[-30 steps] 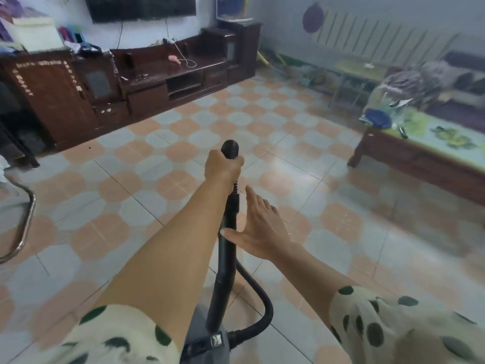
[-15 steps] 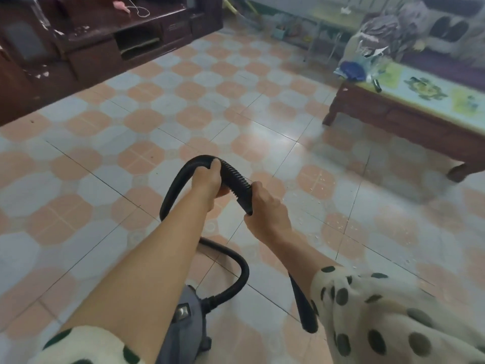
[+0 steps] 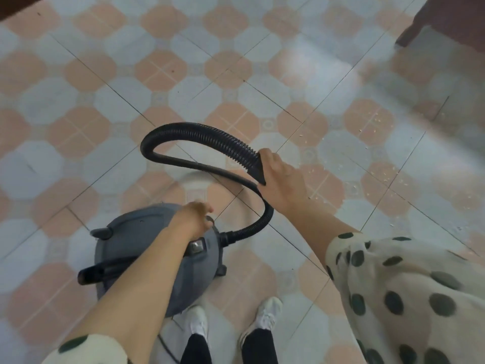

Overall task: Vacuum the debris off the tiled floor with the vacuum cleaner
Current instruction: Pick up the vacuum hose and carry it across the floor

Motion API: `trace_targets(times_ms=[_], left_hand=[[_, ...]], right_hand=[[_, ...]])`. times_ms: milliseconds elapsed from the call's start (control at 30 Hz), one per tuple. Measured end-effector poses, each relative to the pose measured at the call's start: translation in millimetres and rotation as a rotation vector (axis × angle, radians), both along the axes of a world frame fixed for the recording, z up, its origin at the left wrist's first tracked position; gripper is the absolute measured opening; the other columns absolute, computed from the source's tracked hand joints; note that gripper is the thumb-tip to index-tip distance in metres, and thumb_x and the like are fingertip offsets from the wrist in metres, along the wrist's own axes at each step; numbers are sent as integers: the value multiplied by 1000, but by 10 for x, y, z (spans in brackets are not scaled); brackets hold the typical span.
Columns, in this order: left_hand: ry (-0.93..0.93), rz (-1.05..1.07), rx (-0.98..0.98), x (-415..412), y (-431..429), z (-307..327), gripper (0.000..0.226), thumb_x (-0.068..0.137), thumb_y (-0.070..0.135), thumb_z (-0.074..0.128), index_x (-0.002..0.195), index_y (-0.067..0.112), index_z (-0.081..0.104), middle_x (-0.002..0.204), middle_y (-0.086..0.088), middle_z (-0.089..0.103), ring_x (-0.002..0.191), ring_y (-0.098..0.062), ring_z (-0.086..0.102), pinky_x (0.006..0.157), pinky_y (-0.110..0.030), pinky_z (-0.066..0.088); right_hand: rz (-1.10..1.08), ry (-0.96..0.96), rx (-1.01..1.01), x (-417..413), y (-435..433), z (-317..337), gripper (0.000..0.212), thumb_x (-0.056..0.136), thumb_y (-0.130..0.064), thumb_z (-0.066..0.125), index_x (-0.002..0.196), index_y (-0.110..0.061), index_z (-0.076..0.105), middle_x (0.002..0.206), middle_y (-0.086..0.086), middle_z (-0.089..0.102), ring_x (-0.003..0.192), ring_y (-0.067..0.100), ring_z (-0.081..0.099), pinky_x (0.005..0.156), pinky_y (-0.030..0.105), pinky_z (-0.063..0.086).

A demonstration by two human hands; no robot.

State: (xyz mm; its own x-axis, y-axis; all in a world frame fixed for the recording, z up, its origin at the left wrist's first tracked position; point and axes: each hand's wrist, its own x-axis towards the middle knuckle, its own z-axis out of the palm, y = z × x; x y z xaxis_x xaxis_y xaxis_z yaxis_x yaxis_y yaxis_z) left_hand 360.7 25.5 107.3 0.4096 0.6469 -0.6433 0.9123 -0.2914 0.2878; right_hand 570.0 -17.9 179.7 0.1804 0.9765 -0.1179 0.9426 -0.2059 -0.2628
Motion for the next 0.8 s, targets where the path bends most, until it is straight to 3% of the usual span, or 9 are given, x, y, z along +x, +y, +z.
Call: trace_targets(times_ms=[67, 133, 267, 400, 500, 600, 800], left_hand=[[70, -153, 38, -199, -110, -232, 56, 89, 30, 59, 140, 16, 41, 143, -2, 41, 129, -23, 42, 107, -36, 36], [146, -268, 67, -403, -198, -432, 70, 88, 40, 60, 146, 15, 30, 152, -2, 28, 140, -25, 25, 116, -38, 21], [96, -232, 51, -609, -234, -634, 79, 87, 48, 58, 150, 15, 22, 158, 0, 14, 146, -22, 3, 119, -37, 4], [-24, -48, -135, -681, -207, -780, 73, 86, 38, 64, 147, 14, 31, 159, -3, 6, 146, -26, -8, 119, -44, 4], [-28, 55, -212, -696, -236, -838, 73, 87, 33, 64, 149, 22, 26, 159, -4, -11, 144, -34, -15, 118, -49, 6], [-9, 2, -197, -659, -293, -858, 69, 94, 23, 54, 151, 30, 16, 157, -6, -18, 140, -34, -27, 118, -50, -2], [-31, -46, -172, -552, -284, -816, 81, 93, 7, 43, 150, 37, -5, 157, -10, -16, 136, -25, -36, 115, -44, -14]], right_hand=[[40, 4, 10, -108, -11, -224, 41, 83, -10, 65, 119, -6, 45, 87, 4, 46, 62, 29, 50, 53, 35, 37], [73, -11, 23, -205, -24, -414, 43, 81, -7, 67, 118, -6, 47, 86, 4, 49, 60, 28, 50, 51, 34, 36], [125, -14, 57, -345, -18, -683, 44, 76, -9, 73, 114, -6, 50, 86, 6, 55, 60, 31, 55, 49, 32, 37], [119, -5, 105, -404, -15, -814, 42, 74, -8, 74, 109, -6, 51, 82, 5, 52, 56, 24, 38, 47, 30, 33], [128, -6, 90, -423, -24, -843, 43, 75, -9, 74, 111, -6, 51, 85, 7, 55, 57, 26, 44, 48, 31, 34], [135, -7, 93, -429, -11, -862, 44, 76, -12, 75, 111, -7, 50, 85, 6, 54, 60, 29, 54, 48, 31, 36], [140, -19, 140, -496, 7, -913, 49, 70, -10, 79, 109, -6, 50, 83, 6, 55, 57, 24, 44, 47, 28, 32]])
